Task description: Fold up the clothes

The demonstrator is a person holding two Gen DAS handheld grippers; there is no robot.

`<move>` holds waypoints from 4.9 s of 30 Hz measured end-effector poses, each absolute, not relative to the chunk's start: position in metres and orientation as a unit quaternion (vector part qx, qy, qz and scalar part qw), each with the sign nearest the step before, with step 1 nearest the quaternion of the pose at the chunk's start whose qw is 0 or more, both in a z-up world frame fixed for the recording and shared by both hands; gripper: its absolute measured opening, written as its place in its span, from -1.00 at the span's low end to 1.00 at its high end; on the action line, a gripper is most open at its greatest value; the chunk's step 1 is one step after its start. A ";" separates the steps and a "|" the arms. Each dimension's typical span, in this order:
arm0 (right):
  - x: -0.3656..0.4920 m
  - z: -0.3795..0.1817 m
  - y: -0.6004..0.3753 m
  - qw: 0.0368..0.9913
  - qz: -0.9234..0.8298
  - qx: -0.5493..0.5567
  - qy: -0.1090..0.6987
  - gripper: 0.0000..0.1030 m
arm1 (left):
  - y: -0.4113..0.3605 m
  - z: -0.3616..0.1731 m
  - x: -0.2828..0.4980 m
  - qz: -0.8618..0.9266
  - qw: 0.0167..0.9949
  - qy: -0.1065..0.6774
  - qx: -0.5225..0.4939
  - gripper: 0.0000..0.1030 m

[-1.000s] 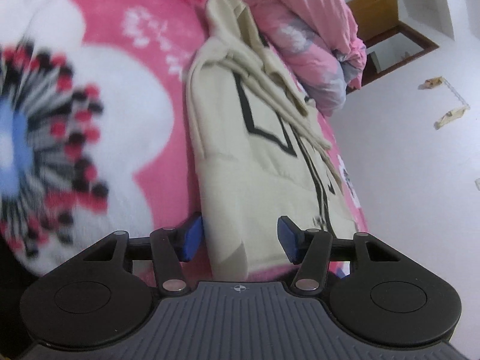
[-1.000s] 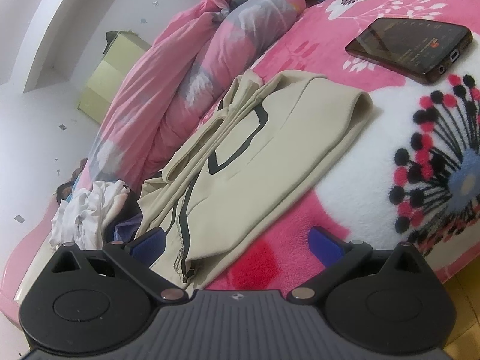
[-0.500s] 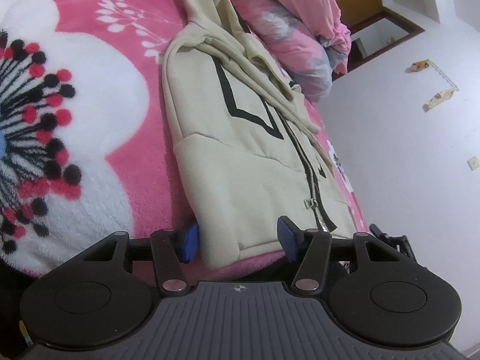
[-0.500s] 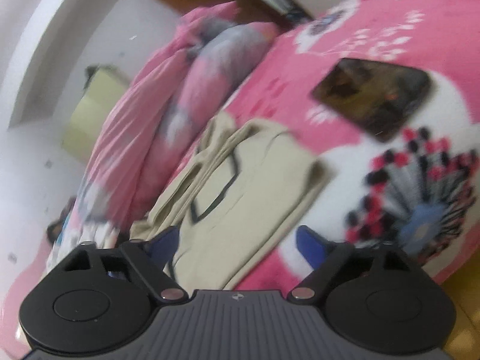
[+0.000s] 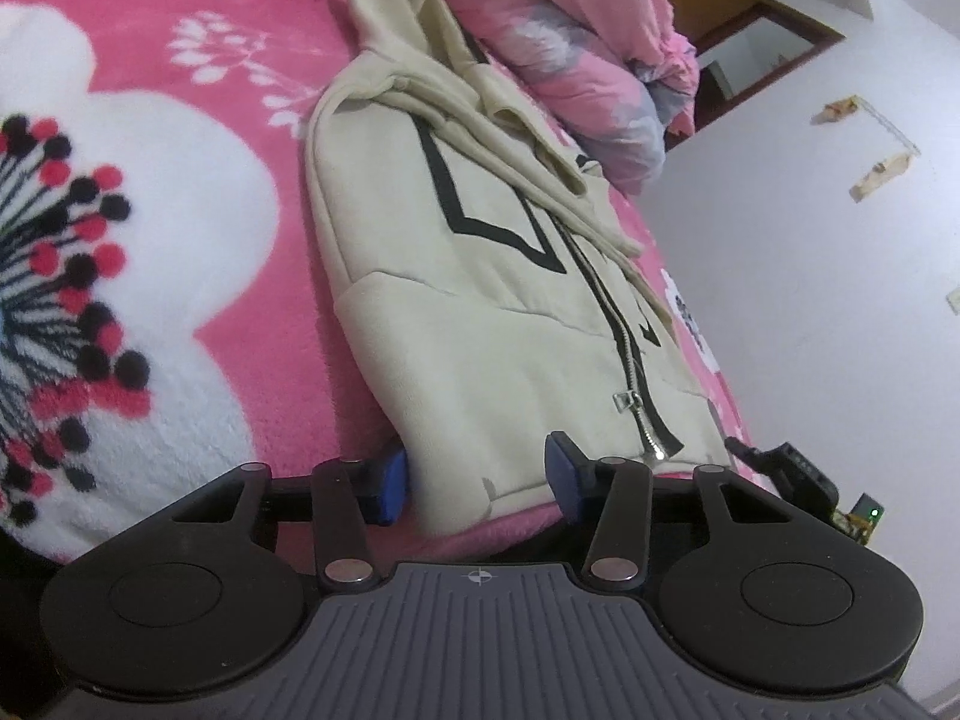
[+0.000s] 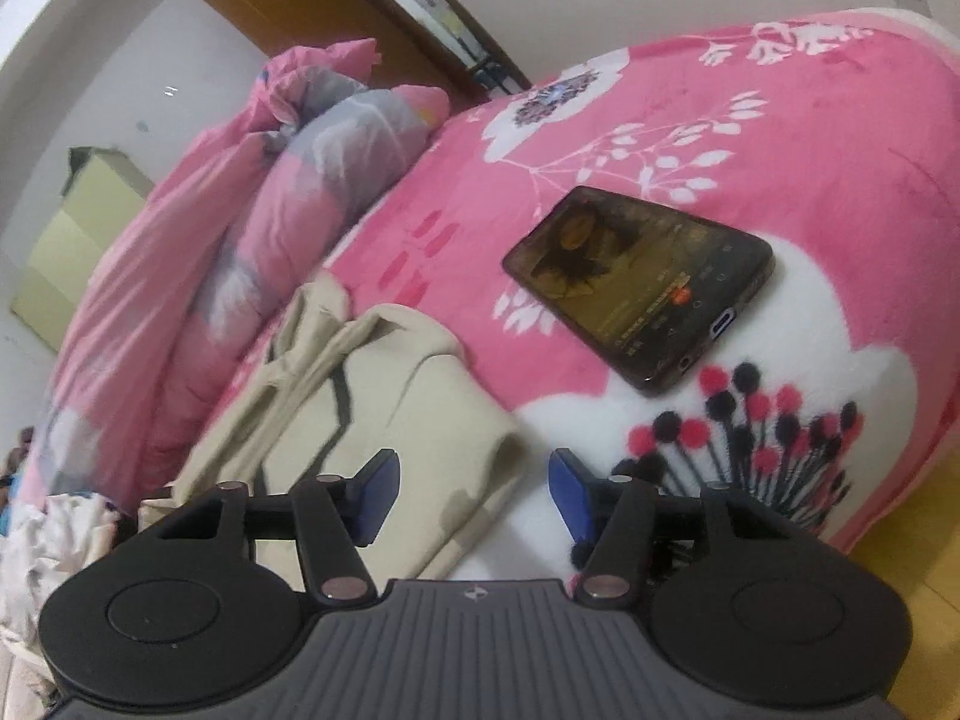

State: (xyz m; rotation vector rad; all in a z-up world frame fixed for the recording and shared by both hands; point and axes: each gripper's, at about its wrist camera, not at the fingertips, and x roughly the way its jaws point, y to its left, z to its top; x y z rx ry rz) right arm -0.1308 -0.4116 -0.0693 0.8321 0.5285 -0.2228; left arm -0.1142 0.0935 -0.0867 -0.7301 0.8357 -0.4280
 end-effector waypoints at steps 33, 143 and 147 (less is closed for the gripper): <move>-0.116 -0.085 -0.428 0.818 -0.020 0.491 0.298 -0.15 | 0.100 -0.090 -0.100 -0.198 0.805 0.438 -0.348 -0.35; -0.223 -0.004 -0.467 0.905 0.037 0.394 0.156 0.25 | 0.183 0.008 0.000 -0.156 0.879 0.370 -0.257 0.87; -0.222 -0.031 -0.463 0.885 0.042 0.428 0.177 0.25 | 0.178 -0.005 -0.011 -0.157 0.864 0.382 -0.288 0.87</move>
